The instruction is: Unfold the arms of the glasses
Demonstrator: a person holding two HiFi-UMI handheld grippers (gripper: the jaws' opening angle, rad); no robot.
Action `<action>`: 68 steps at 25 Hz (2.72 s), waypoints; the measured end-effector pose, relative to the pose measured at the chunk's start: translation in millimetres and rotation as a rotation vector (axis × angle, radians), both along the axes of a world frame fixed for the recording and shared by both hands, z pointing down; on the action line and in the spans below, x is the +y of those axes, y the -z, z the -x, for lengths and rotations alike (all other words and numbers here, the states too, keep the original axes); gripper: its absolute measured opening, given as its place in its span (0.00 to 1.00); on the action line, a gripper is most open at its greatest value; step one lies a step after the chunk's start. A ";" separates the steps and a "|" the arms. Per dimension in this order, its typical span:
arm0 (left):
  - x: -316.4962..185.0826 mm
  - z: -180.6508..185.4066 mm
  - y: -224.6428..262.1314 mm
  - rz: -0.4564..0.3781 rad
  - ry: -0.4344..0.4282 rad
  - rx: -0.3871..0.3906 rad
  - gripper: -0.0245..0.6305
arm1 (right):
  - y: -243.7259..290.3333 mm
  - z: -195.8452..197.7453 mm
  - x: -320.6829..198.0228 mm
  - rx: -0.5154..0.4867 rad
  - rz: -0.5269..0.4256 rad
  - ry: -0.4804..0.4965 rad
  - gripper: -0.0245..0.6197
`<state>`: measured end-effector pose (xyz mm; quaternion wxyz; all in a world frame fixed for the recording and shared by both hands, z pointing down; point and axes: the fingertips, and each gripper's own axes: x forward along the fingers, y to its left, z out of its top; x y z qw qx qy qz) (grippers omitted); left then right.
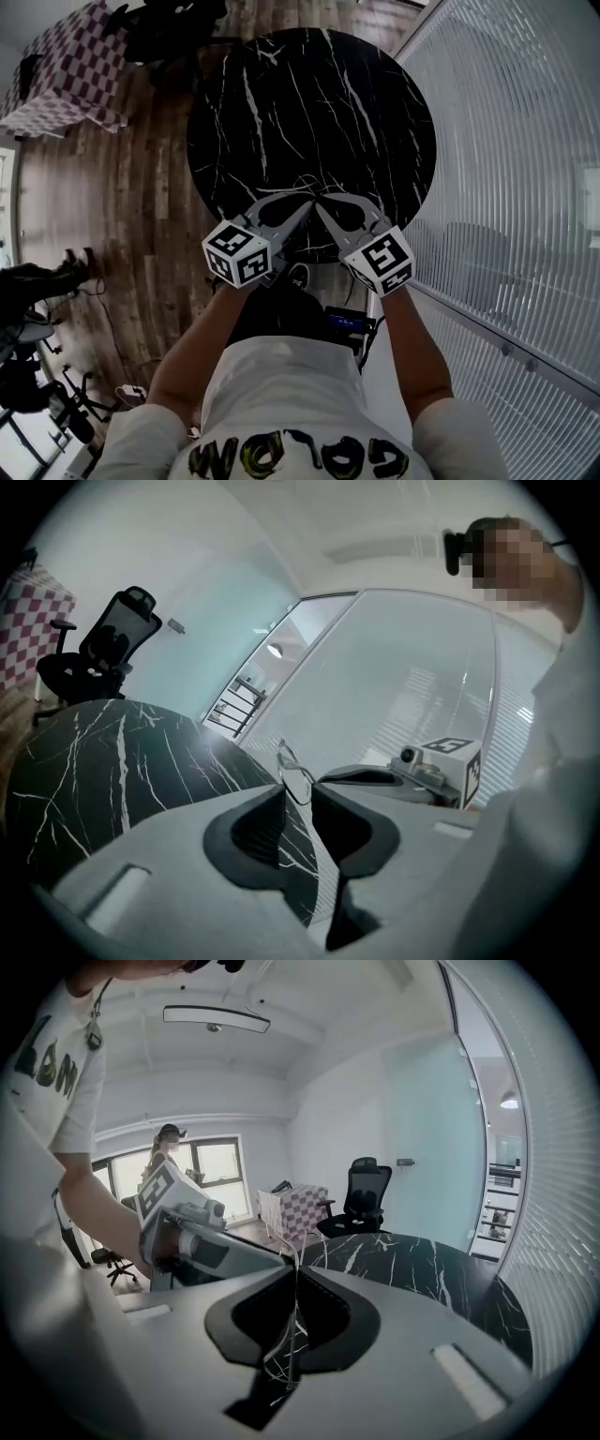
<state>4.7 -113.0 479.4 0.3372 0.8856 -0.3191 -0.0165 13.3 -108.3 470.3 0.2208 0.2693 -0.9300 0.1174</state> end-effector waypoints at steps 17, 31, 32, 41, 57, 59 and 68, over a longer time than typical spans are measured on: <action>11.1 -0.9 43.1 -0.043 0.040 -0.085 0.04 | 30.4 -4.2 12.9 -0.078 -0.025 -0.092 0.11; 13.9 2.8 37.7 -0.189 0.093 -0.459 0.04 | 69.6 6.5 22.8 0.017 -0.161 -0.139 0.15; 14.0 2.0 36.7 -0.198 0.093 -0.485 0.04 | 71.3 9.7 23.1 0.016 -0.162 -0.134 0.15; 21.9 -1.8 27.9 -0.243 0.062 -0.617 0.04 | 71.3 21.9 24.9 0.030 -0.156 -0.099 0.15; 21.0 9.2 27.7 -0.217 0.091 -0.597 0.04 | 62.9 14.3 27.5 0.093 -0.161 -0.113 0.09; 20.1 13.0 27.4 -0.211 0.098 -0.597 0.04 | 62.0 12.3 27.9 0.097 -0.161 -0.120 0.09; 14.2 29.0 28.8 -0.191 0.140 -0.588 0.04 | 54.2 -3.0 32.2 0.122 -0.147 -0.155 0.08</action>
